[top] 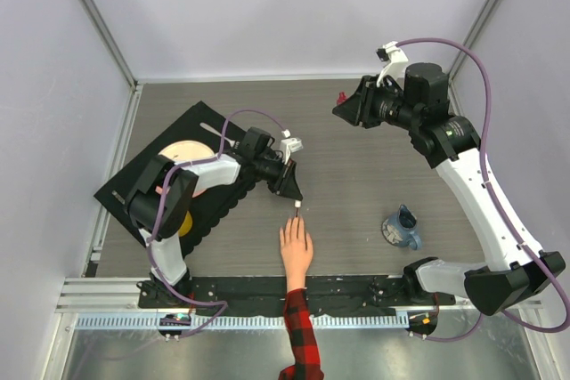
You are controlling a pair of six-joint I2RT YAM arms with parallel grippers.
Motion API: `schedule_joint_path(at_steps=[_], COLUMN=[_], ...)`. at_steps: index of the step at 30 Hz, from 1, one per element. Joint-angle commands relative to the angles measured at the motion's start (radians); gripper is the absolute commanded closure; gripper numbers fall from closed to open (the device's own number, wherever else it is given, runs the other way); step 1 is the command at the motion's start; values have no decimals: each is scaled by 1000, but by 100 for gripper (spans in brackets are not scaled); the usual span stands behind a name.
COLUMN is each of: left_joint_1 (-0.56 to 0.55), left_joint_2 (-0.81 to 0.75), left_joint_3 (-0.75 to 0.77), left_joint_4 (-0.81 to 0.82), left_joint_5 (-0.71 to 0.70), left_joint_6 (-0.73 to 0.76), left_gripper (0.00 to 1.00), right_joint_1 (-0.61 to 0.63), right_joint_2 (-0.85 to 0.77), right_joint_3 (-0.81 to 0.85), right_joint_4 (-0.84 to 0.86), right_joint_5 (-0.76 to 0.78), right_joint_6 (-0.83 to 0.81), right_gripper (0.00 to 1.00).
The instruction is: Paint the nails
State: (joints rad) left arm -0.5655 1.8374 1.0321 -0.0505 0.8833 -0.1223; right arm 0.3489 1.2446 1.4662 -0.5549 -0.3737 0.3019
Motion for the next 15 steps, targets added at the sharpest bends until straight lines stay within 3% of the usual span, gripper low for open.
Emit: schedule_joint_path(at_steps=[1, 15], left_joint_1=[-4, -4], left_joint_2=[14, 34], left_joint_3=[42, 63], left_joint_4=[3, -22], left_joint_5=[23, 26], left_joint_6=[24, 46], left_gripper=[100, 100], right_joint_1=[-7, -10], right_joint_2=[-1, 9], right_joint_3=[40, 43], right_joint_4=[35, 33], right_joint_5=[-18, -25], right_joint_6=[8, 11], right_gripper=[99, 99])
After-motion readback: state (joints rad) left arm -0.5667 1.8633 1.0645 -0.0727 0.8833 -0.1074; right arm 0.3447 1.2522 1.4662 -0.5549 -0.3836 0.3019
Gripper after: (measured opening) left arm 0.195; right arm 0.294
